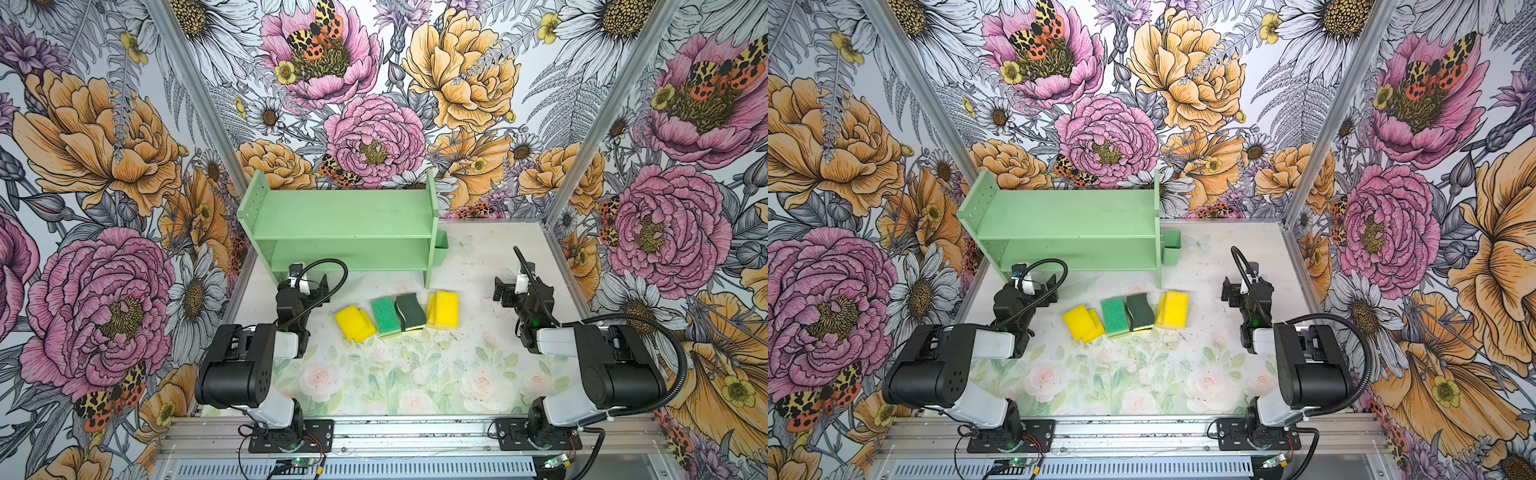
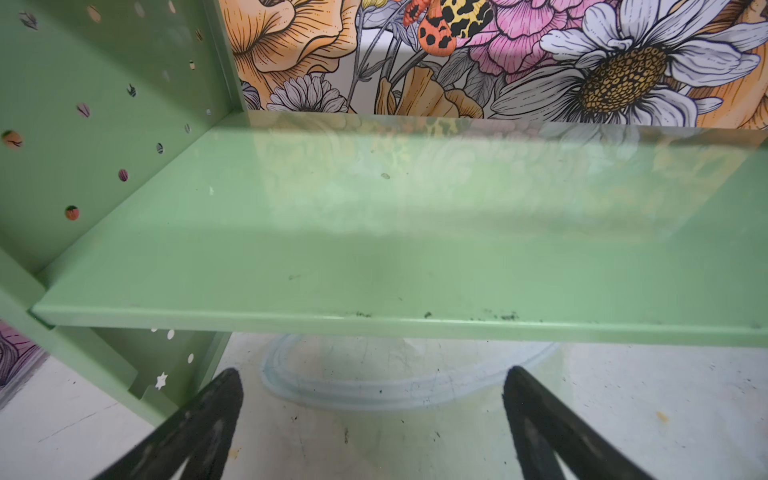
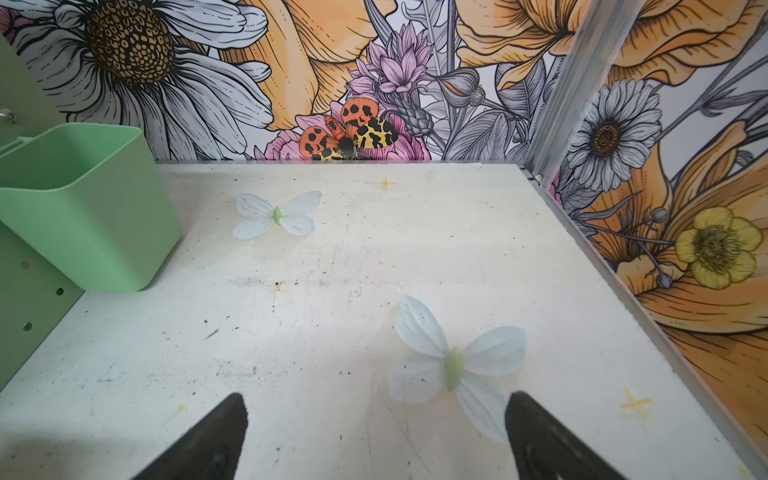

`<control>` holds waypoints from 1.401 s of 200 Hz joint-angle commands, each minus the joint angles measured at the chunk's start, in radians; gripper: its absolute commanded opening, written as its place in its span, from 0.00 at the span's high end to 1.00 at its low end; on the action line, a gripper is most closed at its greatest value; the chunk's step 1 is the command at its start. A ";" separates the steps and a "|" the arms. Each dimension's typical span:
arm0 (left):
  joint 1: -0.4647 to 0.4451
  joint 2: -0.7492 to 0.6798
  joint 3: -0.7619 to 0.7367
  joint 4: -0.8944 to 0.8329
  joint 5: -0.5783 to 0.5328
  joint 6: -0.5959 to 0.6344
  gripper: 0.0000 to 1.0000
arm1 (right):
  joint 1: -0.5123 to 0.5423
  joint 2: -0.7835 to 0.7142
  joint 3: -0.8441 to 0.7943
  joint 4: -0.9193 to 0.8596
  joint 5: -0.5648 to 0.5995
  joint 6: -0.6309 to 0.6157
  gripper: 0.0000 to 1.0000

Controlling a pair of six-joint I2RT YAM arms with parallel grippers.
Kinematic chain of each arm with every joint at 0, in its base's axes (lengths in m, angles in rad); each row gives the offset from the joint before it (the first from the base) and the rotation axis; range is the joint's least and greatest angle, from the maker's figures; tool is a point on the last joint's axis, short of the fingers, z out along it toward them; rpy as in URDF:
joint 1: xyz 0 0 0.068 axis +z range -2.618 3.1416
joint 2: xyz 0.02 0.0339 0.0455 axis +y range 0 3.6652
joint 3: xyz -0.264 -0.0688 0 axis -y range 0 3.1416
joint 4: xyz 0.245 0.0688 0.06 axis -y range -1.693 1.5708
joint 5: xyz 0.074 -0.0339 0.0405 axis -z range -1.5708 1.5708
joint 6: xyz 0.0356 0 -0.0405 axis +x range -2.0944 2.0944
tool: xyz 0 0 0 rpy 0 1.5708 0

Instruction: Place and organize the cleaning sponges onto the shelf

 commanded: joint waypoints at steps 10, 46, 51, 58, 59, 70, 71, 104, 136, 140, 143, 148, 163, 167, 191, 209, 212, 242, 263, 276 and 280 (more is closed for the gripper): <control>-0.029 -0.121 -0.021 -0.028 -0.086 0.035 0.01 | -0.007 0.007 0.010 0.035 -0.003 0.011 0.02; -0.081 -0.365 -0.040 -0.192 -0.144 0.029 0.01 | -0.006 0.008 0.009 0.035 -0.001 0.012 0.02; -0.088 -0.405 -0.042 -0.223 -0.143 0.022 0.01 | -0.006 0.007 0.010 0.035 0.001 0.011 0.02; -0.103 -0.460 -0.044 -0.265 -0.150 0.019 0.01 | -0.006 0.007 0.009 0.036 -0.001 0.012 0.02; -0.106 -0.469 -0.044 -0.272 -0.152 0.019 0.01 | -0.006 0.008 0.009 0.037 -0.001 0.012 0.02; -0.133 -0.560 -0.047 -0.353 -0.204 -0.011 0.01 | -0.006 0.007 0.009 0.037 -0.001 0.012 0.02; -0.136 -0.569 -0.047 -0.362 -0.212 -0.016 0.01 | -0.006 0.007 0.009 0.036 -0.001 0.012 0.02; -0.189 -0.808 -0.012 -0.712 -0.357 -0.228 0.01 | -0.006 0.009 0.010 0.039 0.001 0.011 0.02; -0.241 -0.956 -0.048 -0.870 -0.402 -0.380 0.01 | -0.004 0.006 0.007 0.042 0.004 0.012 0.05; -0.250 -0.969 -0.053 -0.884 -0.402 -0.396 0.01 | -0.004 0.007 0.005 0.042 0.004 0.011 0.05; -0.256 -0.978 -0.056 -0.891 -0.401 -0.404 0.01 | -0.003 0.007 0.006 0.042 0.004 0.012 0.06; -0.268 -0.989 -0.060 -0.904 -0.397 -0.418 0.01 | -0.003 0.006 0.007 0.042 0.004 0.012 0.06; -0.307 -1.013 -0.067 -0.943 -0.396 -0.457 0.01 | -0.003 0.005 0.003 0.046 0.006 0.011 0.08; -0.319 -1.015 -0.066 -0.954 -0.393 -0.467 0.01 | -0.003 0.005 0.003 0.046 0.007 0.009 0.09; -0.396 -1.016 -0.065 -0.998 -0.401 -0.521 0.01 | 0.005 -0.021 0.008 0.018 -0.009 -0.009 0.11; -0.466 -0.994 -0.071 -1.002 -0.439 -0.552 0.01 | 0.009 -0.076 0.026 -0.068 -0.006 -0.010 0.11; -0.478 -0.988 -0.073 -1.003 -0.450 -0.562 0.01 | 0.010 -0.088 0.030 -0.085 -0.007 -0.010 0.11; -0.572 -0.906 -0.066 -1.005 -0.503 -0.619 0.01 | 0.029 -0.227 0.082 -0.331 -0.045 -0.018 0.13; -0.634 -0.843 -0.052 -1.013 -0.542 -0.671 0.01 | 0.049 -0.317 0.111 -0.461 -0.059 0.010 0.12; -0.670 -0.812 -0.035 -1.032 -0.575 -0.705 0.01 | 0.063 -0.360 0.131 -0.545 -0.095 0.034 0.12; -0.681 -0.805 -0.030 -1.046 -0.590 -0.726 0.01 | 0.068 -0.372 0.137 -0.572 -0.110 0.039 0.12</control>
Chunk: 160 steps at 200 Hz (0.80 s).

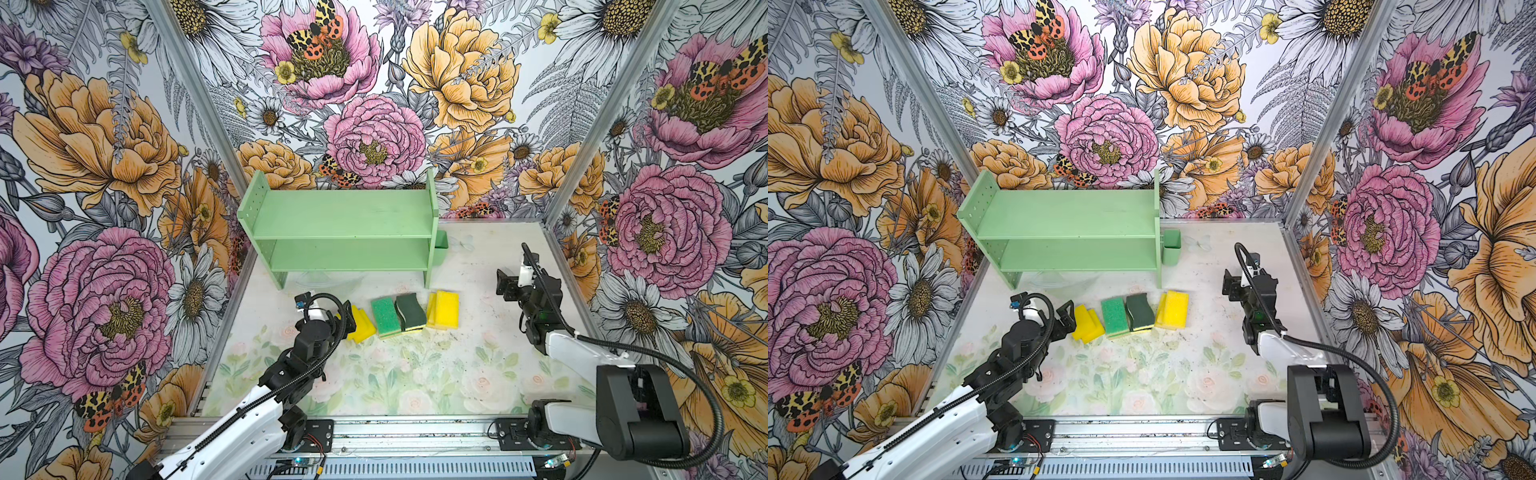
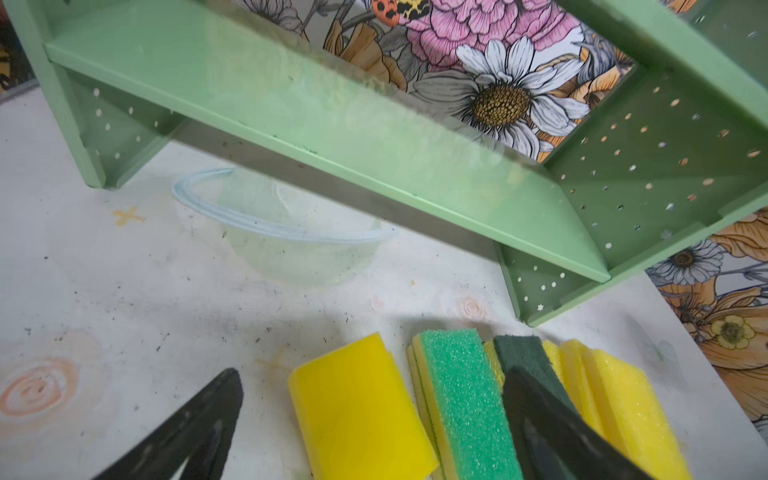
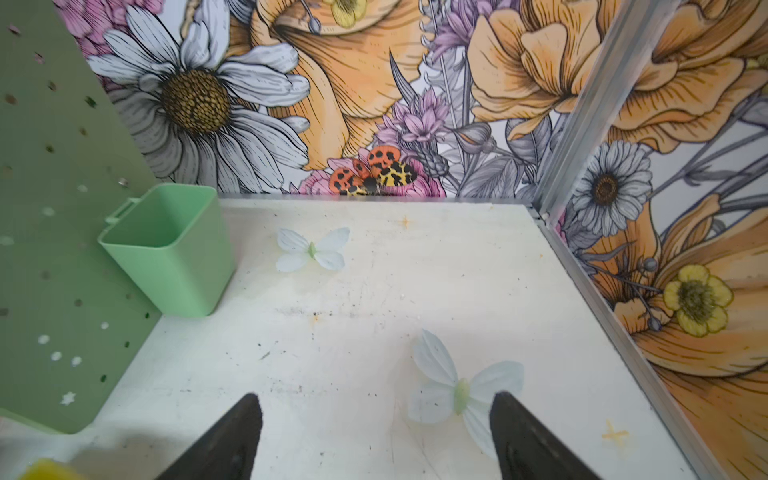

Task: Place and organize the cleaning sponges onto the shelf
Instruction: 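Lower the left gripper to the plain yellow sponge while the right gripper approaches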

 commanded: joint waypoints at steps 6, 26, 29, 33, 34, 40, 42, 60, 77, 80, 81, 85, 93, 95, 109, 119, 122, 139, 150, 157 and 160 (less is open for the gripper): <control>-0.066 0.050 0.034 -0.078 -0.121 -0.128 0.01 | 0.032 -0.084 0.060 -0.251 -0.090 0.048 0.12; -0.091 0.079 0.067 -0.162 -0.162 -0.242 0.01 | 0.064 -0.112 0.118 -0.405 -0.181 0.081 0.12; -0.090 0.084 0.073 -0.176 -0.164 -0.260 0.01 | 0.072 -0.115 0.127 -0.428 -0.193 0.087 0.12; -0.091 0.090 0.080 -0.189 -0.165 -0.278 0.01 | 0.078 -0.118 0.138 -0.453 -0.207 0.093 0.12; -0.093 0.092 0.081 -0.191 -0.166 -0.281 0.01 | 0.081 -0.118 0.140 -0.459 -0.210 0.095 0.12; -0.094 0.102 0.089 -0.200 -0.166 -0.297 0.01 | 0.093 -0.124 0.151 -0.484 -0.230 0.107 0.12; -0.097 0.105 0.090 -0.203 -0.167 -0.302 0.01 | 0.096 -0.125 0.151 -0.488 -0.240 0.111 0.12; -0.120 0.140 0.116 -0.237 -0.207 -0.344 0.01 | 0.118 -0.147 0.155 -0.509 -0.319 0.152 0.12; -0.126 0.186 0.141 -0.257 -0.211 -0.363 0.01 | 0.126 -0.164 0.154 -0.520 -0.374 0.187 0.11; -0.126 0.196 0.149 -0.261 -0.210 -0.369 0.01 | 0.127 -0.167 0.154 -0.523 -0.380 0.192 0.11; -0.126 0.199 0.150 -0.263 -0.210 -0.370 0.01 | 0.127 -0.167 0.155 -0.524 -0.382 0.193 0.11; -0.127 0.213 0.157 -0.264 -0.207 -0.374 0.01 | 0.129 -0.170 0.155 -0.527 -0.388 0.195 0.11; -0.126 0.240 0.170 -0.265 -0.200 -0.380 0.01 | 0.132 -0.175 0.156 -0.537 -0.395 0.197 0.11; -0.128 0.247 0.173 -0.266 -0.198 -0.383 0.01 | 0.132 -0.176 0.157 -0.540 -0.396 0.197 0.11; -0.132 0.297 0.199 -0.276 -0.194 -0.412 0.01 | 0.137 -0.178 0.161 -0.552 -0.395 0.197 0.11; -0.134 0.330 0.213 -0.278 -0.192 -0.430 0.01 | 0.137 -0.178 0.162 -0.558 -0.398 0.198 0.11; -0.135 0.341 0.216 -0.279 -0.191 -0.435 0.01 | 0.138 -0.178 0.162 -0.559 -0.399 0.199 0.11; -0.133 0.401 0.241 -0.290 -0.183 -0.456 0.01 | 0.140 -0.174 0.167 -0.559 -0.410 0.208 0.11; -0.135 0.442 0.260 -0.300 -0.174 -0.461 0.01 | 0.141 -0.166 0.175 -0.565 -0.428 0.212 0.11; -0.135 0.469 0.275 -0.305 -0.167 -0.461 0.01 | 0.143 -0.159 0.181 -0.569 -0.442 0.216 0.11; -0.135 0.480 0.279 -0.308 -0.163 -0.461 0.01 | 0.143 -0.155 0.183 -0.570 -0.447 0.217 0.11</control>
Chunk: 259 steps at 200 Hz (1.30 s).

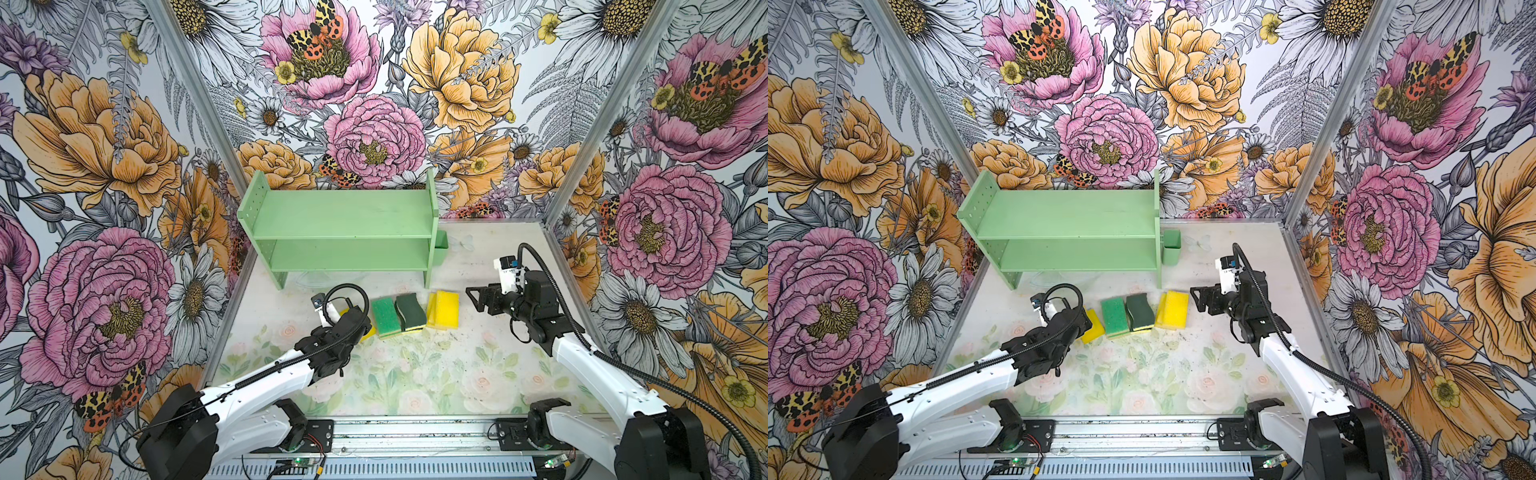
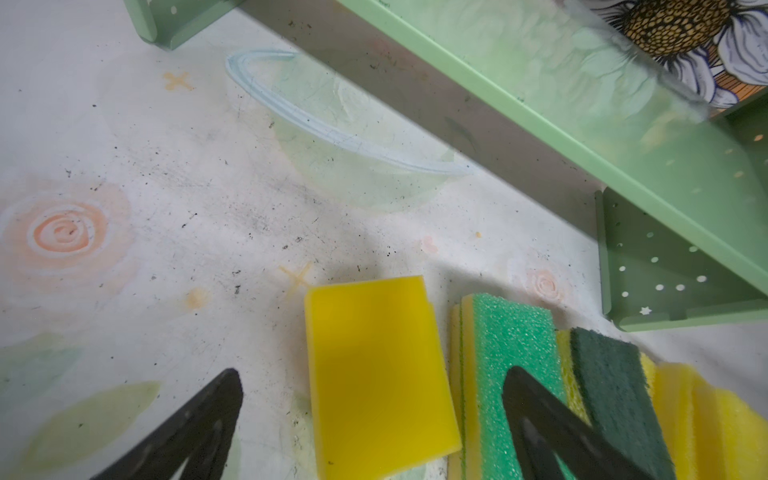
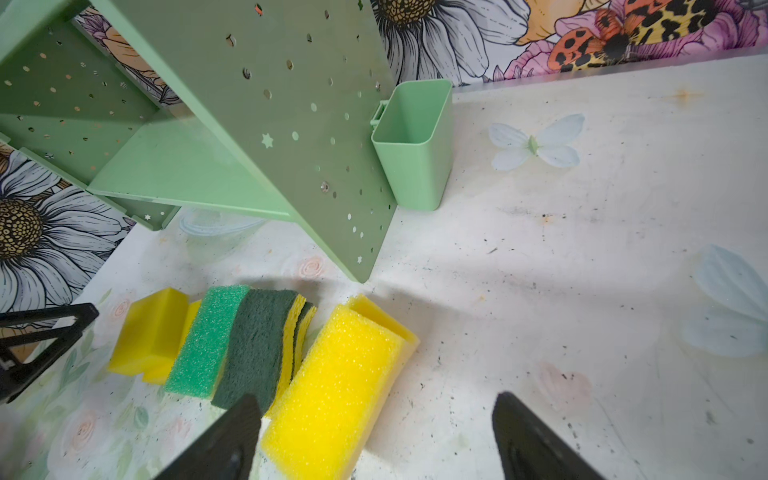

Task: Place and organize the cleaning sponges onto the shelf
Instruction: 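Lower the left gripper to the plain yellow sponge while the right gripper approaches, then close the left gripper on the plain yellow sponge's end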

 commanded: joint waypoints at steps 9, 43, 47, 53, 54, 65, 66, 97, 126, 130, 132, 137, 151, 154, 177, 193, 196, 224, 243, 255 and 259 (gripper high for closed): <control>-0.007 0.093 0.065 -0.042 0.017 -0.039 0.01 | 0.012 0.014 0.053 -0.020 -0.068 0.028 0.11; -0.010 0.171 0.105 -0.047 0.021 -0.058 0.01 | 0.014 0.024 0.054 -0.023 -0.063 0.027 0.11; -0.010 0.176 0.111 -0.053 0.021 -0.058 0.01 | 0.016 0.022 0.053 -0.023 -0.059 0.026 0.11; -0.011 0.182 0.116 -0.059 0.018 -0.058 0.01 | 0.016 0.018 0.050 -0.023 -0.058 0.023 0.11; -0.011 0.182 0.117 -0.061 0.018 -0.059 0.01 | 0.016 0.018 0.050 -0.023 -0.058 0.023 0.11; -0.011 0.190 0.125 -0.065 0.013 -0.059 0.01 | 0.016 0.012 0.045 -0.023 -0.052 0.018 0.11; -0.011 0.190 0.125 -0.064 0.012 -0.059 0.01 | 0.016 0.012 0.045 -0.023 -0.053 0.019 0.11; -0.014 0.216 0.137 -0.066 0.013 -0.062 0.01 | 0.016 0.022 0.045 -0.023 -0.050 0.017 0.11; -0.022 0.241 0.145 -0.080 -0.005 -0.077 0.01 | 0.016 0.030 0.045 -0.023 -0.052 0.015 0.11; -0.022 0.244 0.147 -0.082 -0.005 -0.078 0.01 | 0.017 0.030 0.045 -0.023 -0.052 0.016 0.11; -0.022 0.245 0.148 -0.082 -0.005 -0.078 0.01 | 0.017 0.030 0.044 -0.023 -0.052 0.016 0.11; -0.021 0.248 0.149 -0.084 -0.007 -0.079 0.01 | 0.017 0.030 0.043 -0.023 -0.051 0.014 0.11; -0.023 0.256 0.150 -0.083 -0.008 -0.082 0.01 | 0.016 0.032 0.042 -0.023 -0.047 0.013 0.11; -0.023 0.256 0.151 -0.084 -0.008 -0.084 0.01 | 0.017 0.032 0.042 -0.024 -0.044 0.011 0.11; -0.024 0.272 0.160 -0.083 -0.006 -0.090 0.01 | 0.017 0.038 0.042 -0.026 -0.042 0.010 0.11; -0.025 0.287 0.170 -0.084 -0.004 -0.090 0.01 | 0.017 0.042 0.042 -0.027 -0.043 0.008 0.11; -0.026 0.290 0.172 -0.084 -0.004 -0.090 0.01 | 0.016 0.042 0.042 -0.025 -0.043 0.008 0.11; -0.034 0.324 0.192 -0.083 -0.002 -0.096 0.01 | 0.016 0.043 0.039 -0.024 -0.043 0.006 0.11; -0.037 0.347 0.204 -0.085 0.000 -0.096 0.01 | 0.017 0.043 0.037 -0.025 -0.041 0.005 0.11; -0.037 0.358 0.210 -0.085 0.005 -0.096 0.01 | 0.017 0.043 0.036 -0.025 -0.042 0.003 0.11; -0.037 0.360 0.211 -0.086 0.005 -0.096 0.01 | 0.017 0.043 0.036 -0.025 -0.042 0.003 0.11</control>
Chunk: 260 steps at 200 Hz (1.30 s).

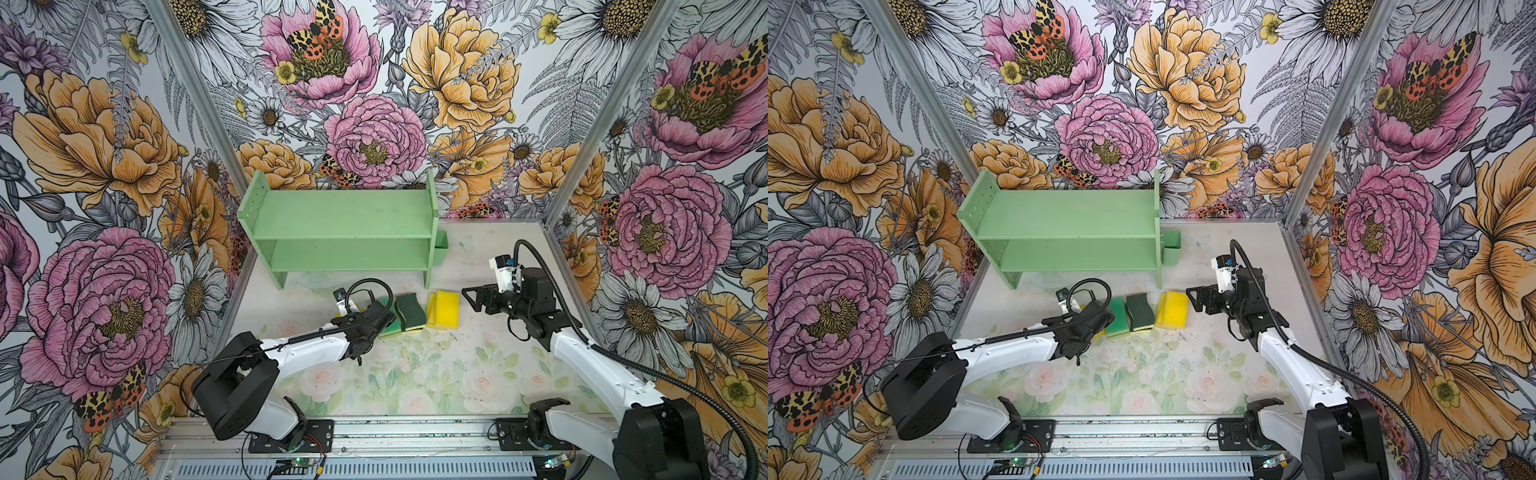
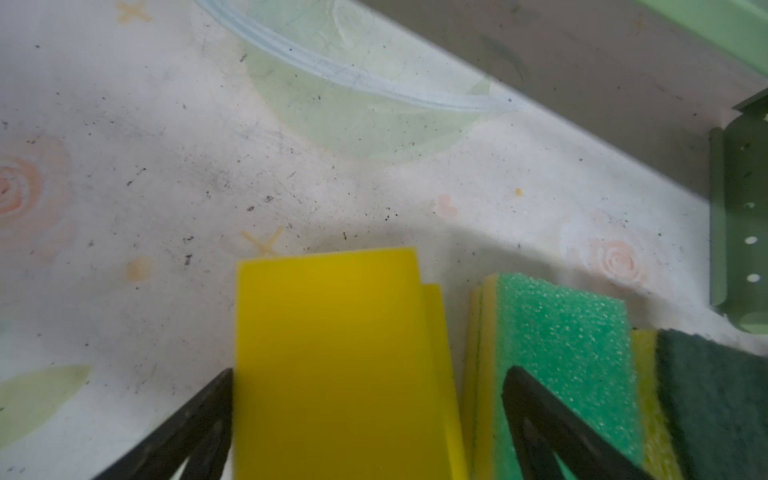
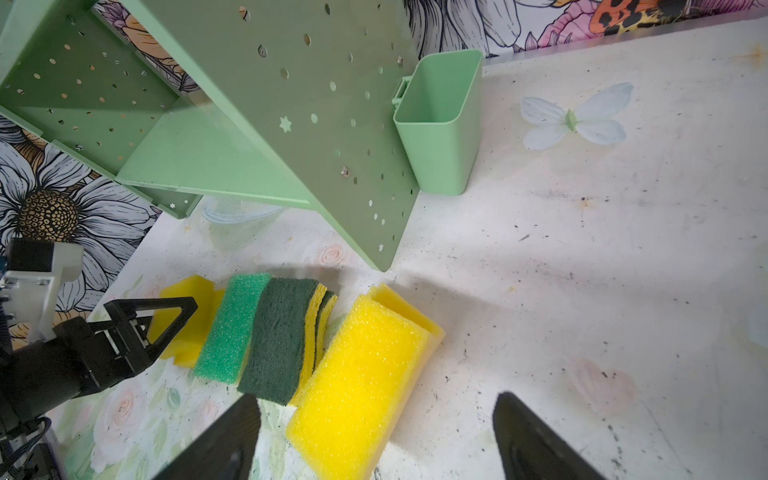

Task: Place and organize the cleaning sponges onto the shelf
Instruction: 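Close the left gripper on the plain yellow sponge's end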

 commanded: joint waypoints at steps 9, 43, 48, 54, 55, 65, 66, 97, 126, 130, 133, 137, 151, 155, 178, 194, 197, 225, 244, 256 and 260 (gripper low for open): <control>-0.010 0.023 0.026 -0.015 -0.002 -0.013 0.01 | 0.006 0.001 0.004 0.002 0.002 -0.011 0.11; -0.010 0.028 0.028 -0.029 -0.010 -0.020 0.01 | 0.005 0.005 -0.001 0.002 0.002 -0.017 0.11; -0.013 0.028 0.028 -0.031 -0.010 -0.022 0.01 | 0.005 0.005 -0.001 0.001 0.001 -0.018 0.11; -0.015 0.029 0.028 -0.035 -0.010 -0.024 0.01 | 0.006 0.004 -0.001 0.003 0.003 -0.020 0.10; -0.015 0.029 0.028 -0.035 -0.010 -0.025 0.01 | 0.006 0.004 -0.002 0.002 0.002 -0.020 0.10; -0.016 0.031 0.029 -0.039 -0.010 -0.029 0.01 | 0.005 0.005 -0.003 0.001 0.005 -0.020 0.11; -0.017 0.031 0.029 -0.039 -0.010 -0.029 0.01 | 0.005 0.005 -0.004 0.003 0.005 -0.020 0.11; -0.033 0.045 0.035 -0.064 -0.012 -0.045 0.01 | 0.005 0.008 -0.006 0.004 0.005 -0.022 0.11; -0.047 0.056 0.039 -0.079 -0.011 -0.062 0.01 | 0.004 0.011 -0.009 0.003 0.006 -0.022 0.11; -0.050 0.057 0.039 -0.081 -0.011 -0.065 0.01 | 0.005 0.010 -0.009 0.003 0.005 -0.022 0.11; -0.050 0.058 0.039 -0.082 -0.011 -0.067 0.01 | 0.004 0.011 -0.009 0.002 0.005 -0.022 0.11; -0.053 0.060 0.039 -0.084 -0.012 -0.070 0.01 | 0.005 0.010 -0.009 0.003 0.006 -0.023 0.11; -0.056 0.061 0.039 -0.091 -0.017 -0.076 0.01 | 0.005 0.011 -0.009 0.003 0.006 -0.024 0.11; -0.056 0.061 0.039 -0.091 -0.017 -0.076 0.01 | 0.006 0.011 -0.010 0.002 0.005 -0.024 0.11; -0.056 0.063 0.039 -0.093 -0.020 -0.074 0.01 | 0.005 0.010 -0.009 0.004 0.005 -0.022 0.11; -0.057 0.064 0.039 -0.094 -0.022 -0.075 0.03 | 0.005 0.011 -0.011 0.003 0.007 -0.023 0.10; -0.056 0.066 0.039 -0.093 -0.022 -0.075 0.03 | 0.005 0.010 -0.011 0.003 0.008 -0.023 0.11; -0.056 0.076 0.043 -0.093 -0.022 -0.072 0.10 | 0.005 0.011 -0.012 0.004 0.006 -0.023 0.10; -0.056 0.084 0.046 -0.093 -0.020 -0.071 0.12 | 0.005 0.011 -0.011 0.004 0.006 -0.022 0.11; -0.054 0.087 0.048 -0.091 -0.017 -0.069 0.12 | 0.005 0.011 -0.012 0.003 0.006 -0.024 0.11; -0.056 0.089 0.049 -0.093 -0.017 -0.068 0.12 | 0.005 0.011 -0.012 0.004 0.007 -0.024 0.11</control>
